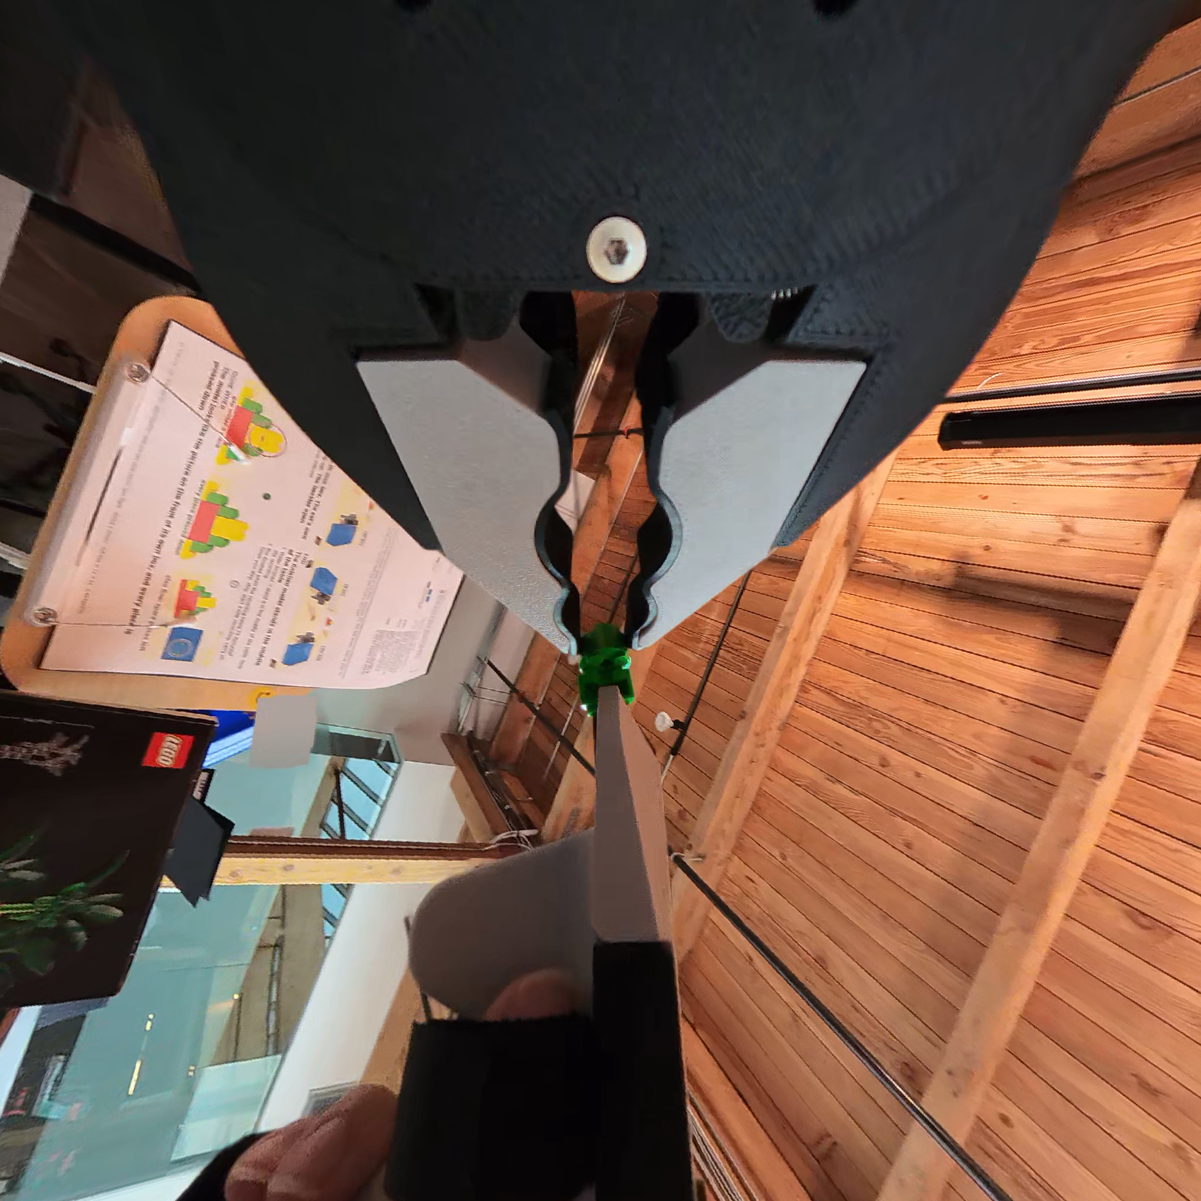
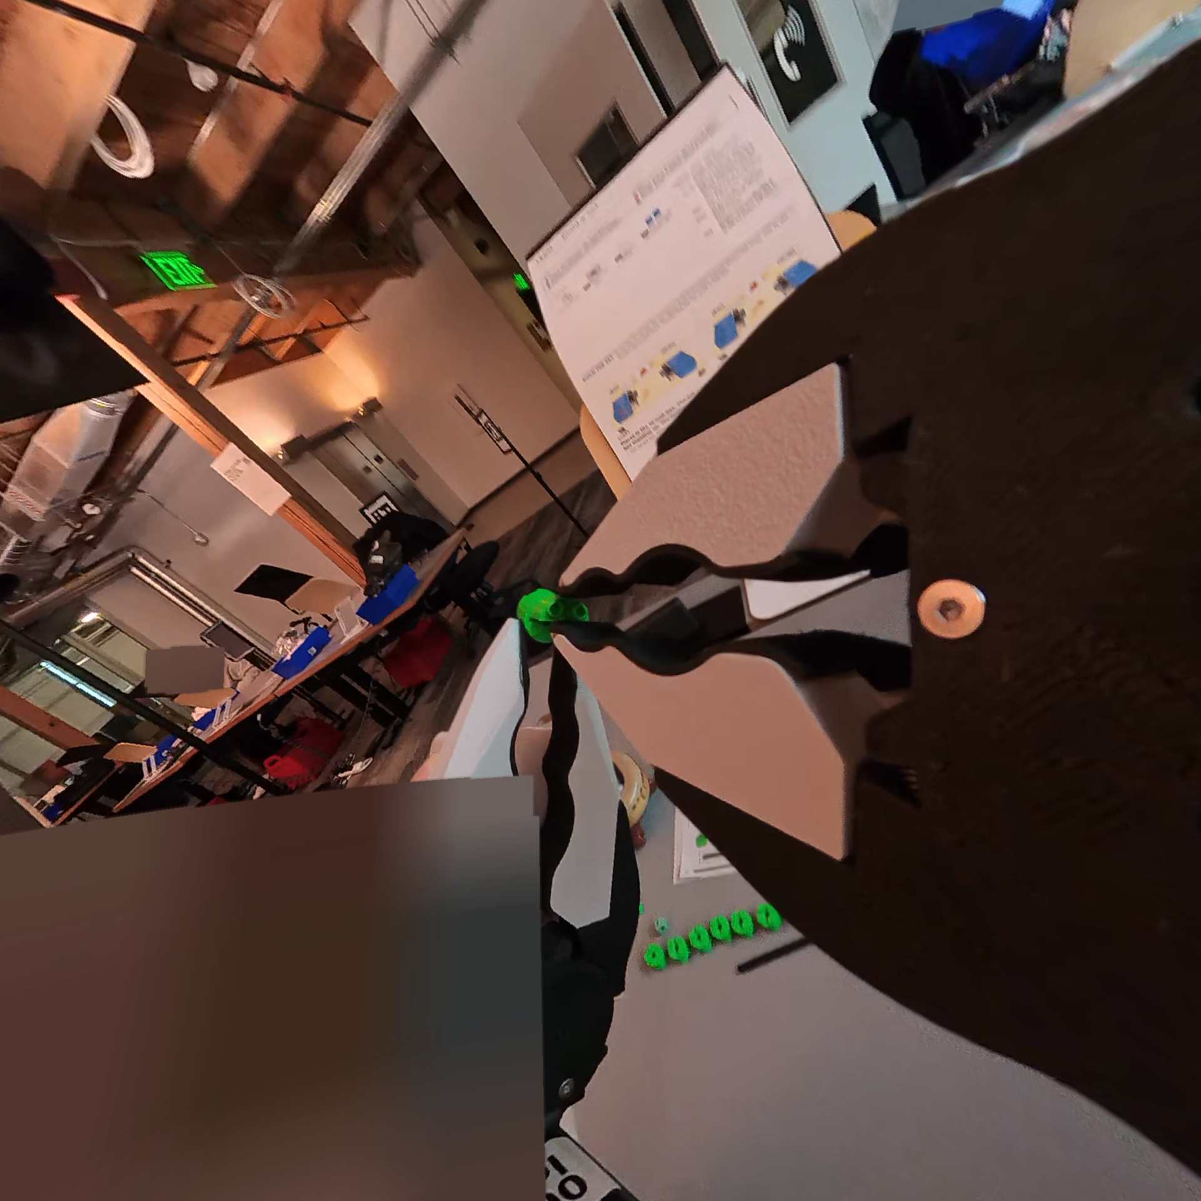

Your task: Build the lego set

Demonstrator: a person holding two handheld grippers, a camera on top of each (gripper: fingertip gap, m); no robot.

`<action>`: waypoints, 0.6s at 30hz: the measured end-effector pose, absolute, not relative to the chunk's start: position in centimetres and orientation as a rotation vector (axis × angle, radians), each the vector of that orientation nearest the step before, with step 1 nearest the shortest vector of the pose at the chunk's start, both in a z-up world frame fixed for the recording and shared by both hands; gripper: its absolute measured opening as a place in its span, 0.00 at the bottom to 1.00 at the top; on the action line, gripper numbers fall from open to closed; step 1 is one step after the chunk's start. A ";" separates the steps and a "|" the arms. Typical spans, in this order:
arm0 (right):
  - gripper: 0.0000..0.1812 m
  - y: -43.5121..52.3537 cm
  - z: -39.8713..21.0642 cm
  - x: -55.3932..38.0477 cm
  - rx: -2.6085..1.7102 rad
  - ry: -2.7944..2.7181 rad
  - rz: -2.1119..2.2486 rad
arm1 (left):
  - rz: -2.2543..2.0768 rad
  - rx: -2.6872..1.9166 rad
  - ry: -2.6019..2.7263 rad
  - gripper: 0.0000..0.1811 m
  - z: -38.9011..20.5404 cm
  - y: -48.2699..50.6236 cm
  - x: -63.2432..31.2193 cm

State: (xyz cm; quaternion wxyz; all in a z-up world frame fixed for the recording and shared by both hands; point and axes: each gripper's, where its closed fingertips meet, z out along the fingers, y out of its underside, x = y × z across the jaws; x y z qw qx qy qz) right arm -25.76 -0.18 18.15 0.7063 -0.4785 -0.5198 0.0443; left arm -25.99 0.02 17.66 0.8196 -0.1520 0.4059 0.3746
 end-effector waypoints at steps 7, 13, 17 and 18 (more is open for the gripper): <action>0.03 -1.4 18.6 -26.0 -0.962 -1.189 0.032 | 0.786 -0.262 0.839 0.06 18.1 -1.2 -26.2; 0.03 -1.6 18.7 -26.1 -0.939 -1.189 -0.022 | 0.798 -0.259 0.843 0.06 17.9 -1.1 -26.0; 0.03 -1.8 18.2 -26.2 -0.970 -1.215 0.008 | 0.773 -0.268 0.841 0.06 17.9 -1.2 -25.9; 0.03 -1.8 18.1 -26.4 -0.977 -1.221 0.015 | 0.772 -0.269 0.841 0.06 17.9 -1.2 -25.9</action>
